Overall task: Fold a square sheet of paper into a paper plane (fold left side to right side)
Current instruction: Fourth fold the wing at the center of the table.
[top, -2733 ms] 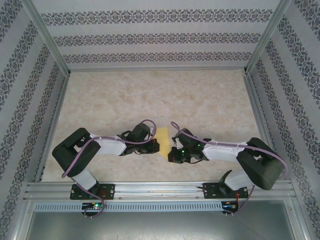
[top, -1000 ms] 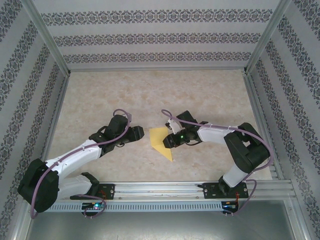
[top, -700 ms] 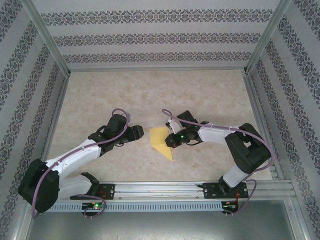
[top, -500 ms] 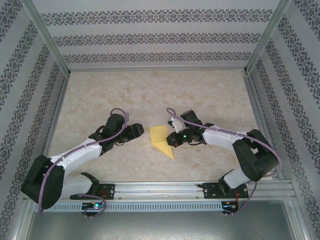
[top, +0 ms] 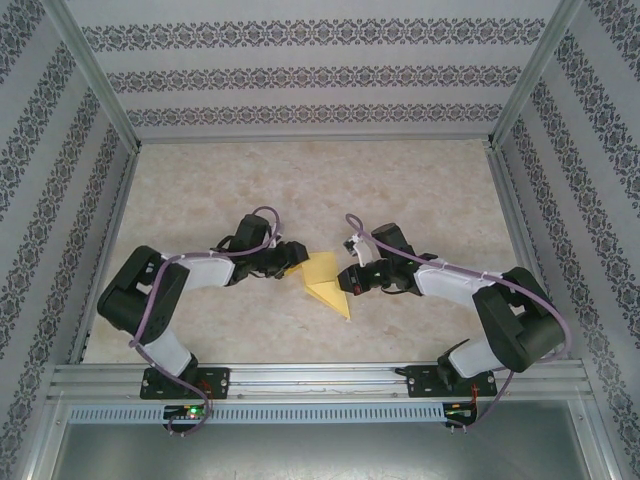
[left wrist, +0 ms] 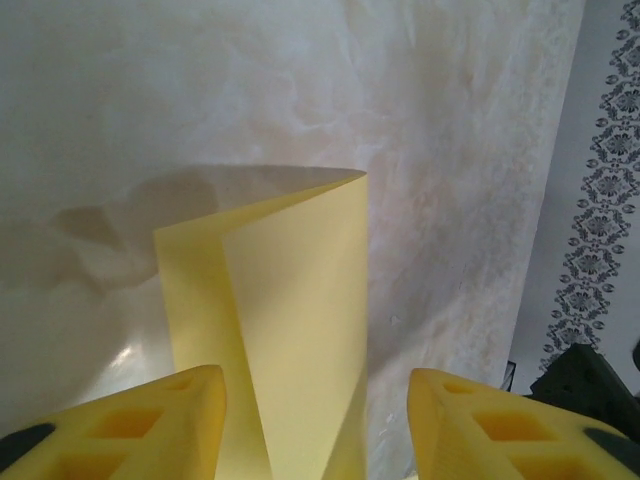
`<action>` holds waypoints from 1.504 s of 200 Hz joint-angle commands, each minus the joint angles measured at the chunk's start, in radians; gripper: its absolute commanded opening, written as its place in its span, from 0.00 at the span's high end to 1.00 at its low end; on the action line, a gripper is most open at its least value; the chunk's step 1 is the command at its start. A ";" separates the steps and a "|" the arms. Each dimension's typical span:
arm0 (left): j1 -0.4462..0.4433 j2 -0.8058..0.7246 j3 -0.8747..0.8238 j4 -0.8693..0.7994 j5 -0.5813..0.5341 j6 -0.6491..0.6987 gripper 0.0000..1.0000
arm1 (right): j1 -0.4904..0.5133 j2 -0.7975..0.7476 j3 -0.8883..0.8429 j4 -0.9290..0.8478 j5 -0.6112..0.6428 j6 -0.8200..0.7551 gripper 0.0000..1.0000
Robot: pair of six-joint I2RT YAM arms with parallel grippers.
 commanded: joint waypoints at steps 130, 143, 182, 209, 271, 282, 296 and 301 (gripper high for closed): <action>-0.031 0.017 0.057 0.027 0.032 -0.030 0.97 | 0.020 -0.301 0.006 -0.300 0.347 0.009 0.57; -0.033 0.010 0.060 0.027 0.035 -0.036 0.97 | 0.081 -0.345 0.024 -0.380 0.447 0.012 0.56; -0.038 0.004 0.075 0.015 0.037 -0.045 0.97 | 0.317 -0.360 0.041 -0.449 0.722 0.088 0.53; -0.038 0.009 0.083 0.007 0.038 -0.045 0.97 | 0.478 -0.235 0.098 -0.464 0.866 0.131 0.51; -0.040 0.004 0.089 0.013 0.042 -0.064 0.97 | 0.622 0.010 0.221 -0.462 1.030 0.173 0.46; -0.041 0.002 0.090 0.014 0.046 -0.066 0.97 | 0.626 0.031 0.230 -0.462 1.040 0.168 0.47; -0.040 0.001 0.092 0.012 0.047 -0.067 0.97 | 0.628 0.052 0.239 -0.463 1.052 0.167 0.48; -0.041 0.001 0.093 0.012 0.047 -0.067 0.97 | 0.629 0.058 0.240 -0.462 1.056 0.168 0.48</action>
